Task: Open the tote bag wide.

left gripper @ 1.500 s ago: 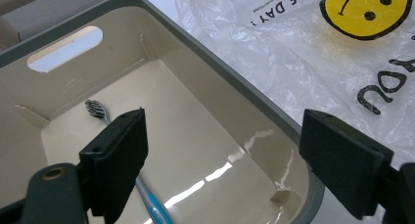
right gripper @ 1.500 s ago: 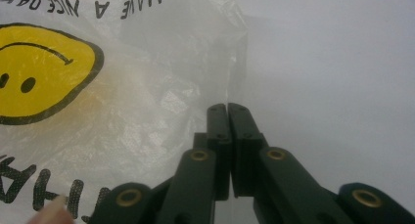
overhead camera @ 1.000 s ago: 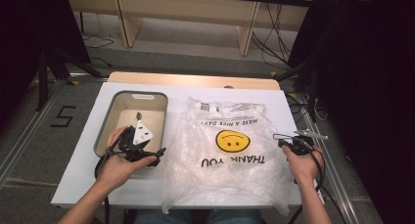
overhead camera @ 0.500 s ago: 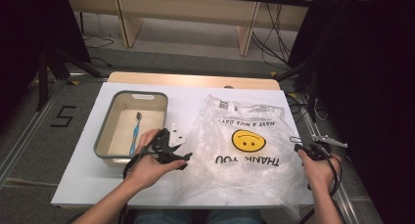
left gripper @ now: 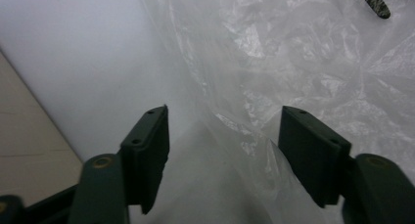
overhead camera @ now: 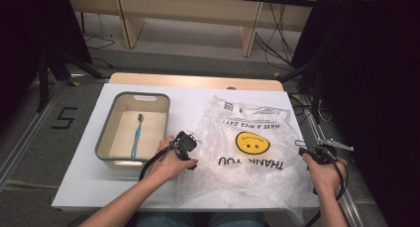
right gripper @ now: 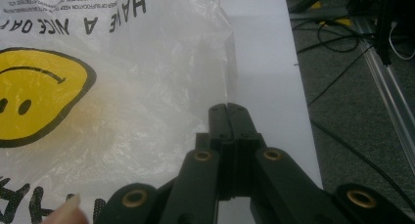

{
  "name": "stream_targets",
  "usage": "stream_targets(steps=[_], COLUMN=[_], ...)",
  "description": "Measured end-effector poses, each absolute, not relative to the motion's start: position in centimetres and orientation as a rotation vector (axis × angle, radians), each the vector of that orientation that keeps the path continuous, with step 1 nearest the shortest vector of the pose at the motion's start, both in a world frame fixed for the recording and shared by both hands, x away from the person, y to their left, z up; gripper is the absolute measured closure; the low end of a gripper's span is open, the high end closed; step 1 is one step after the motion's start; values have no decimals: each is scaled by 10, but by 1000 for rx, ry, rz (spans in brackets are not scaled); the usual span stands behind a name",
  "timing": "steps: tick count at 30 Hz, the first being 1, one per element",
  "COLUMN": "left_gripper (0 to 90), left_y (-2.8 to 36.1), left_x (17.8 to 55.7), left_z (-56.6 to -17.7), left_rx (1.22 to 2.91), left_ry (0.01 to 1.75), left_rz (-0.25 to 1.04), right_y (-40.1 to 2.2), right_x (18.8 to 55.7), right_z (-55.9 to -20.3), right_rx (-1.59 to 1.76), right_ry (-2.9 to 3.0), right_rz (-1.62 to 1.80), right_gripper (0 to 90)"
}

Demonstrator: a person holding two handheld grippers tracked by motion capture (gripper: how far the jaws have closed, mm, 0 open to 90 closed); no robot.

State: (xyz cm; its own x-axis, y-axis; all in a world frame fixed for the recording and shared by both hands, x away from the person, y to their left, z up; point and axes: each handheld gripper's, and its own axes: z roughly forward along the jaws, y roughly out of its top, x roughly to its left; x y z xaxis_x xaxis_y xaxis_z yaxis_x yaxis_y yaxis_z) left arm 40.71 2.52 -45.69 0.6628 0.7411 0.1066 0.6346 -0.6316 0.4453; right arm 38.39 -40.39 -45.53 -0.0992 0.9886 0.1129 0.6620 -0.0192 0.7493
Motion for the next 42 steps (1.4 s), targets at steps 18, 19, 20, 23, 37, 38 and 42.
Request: stream_targets(steps=[18, 19, 20, 23, 37, 38, 42], left_gripper=[894, 894, 894, 895, 895, 895, 894], left_y=[30, 31, 32, 34, 32, 31, 28], left_x=[426, 427, 429, 434, 466, 471, 480], left_z=[-456, -454, -451, -442, -423, -421, -420], left_rx=[2460, 2444, 2428, 2378, 2267, 2257, 2240], left_ry=[1133, 1143, 1146, 1158, 1219, 1235, 1251], left_rz=[322, 338, 351, 405, 549, 549, 564], right_y=[-392, -391, -391, -388, -376, -375, -373], right_x=[384, 384, 384, 385, 390, 389, 384], right_z=[-455, -455, -455, -456, -458, -457, -455], right_rx=[1699, 1693, 1693, 1683, 1625, 1623, 1610], right_ry=[1858, 1861, 1861, 1871, 1941, 1953, 2027], right_rz=[960, 962, 962, 965, 971, 965, 921], right_gripper=[900, 900, 900, 900, 894, 898, 900])
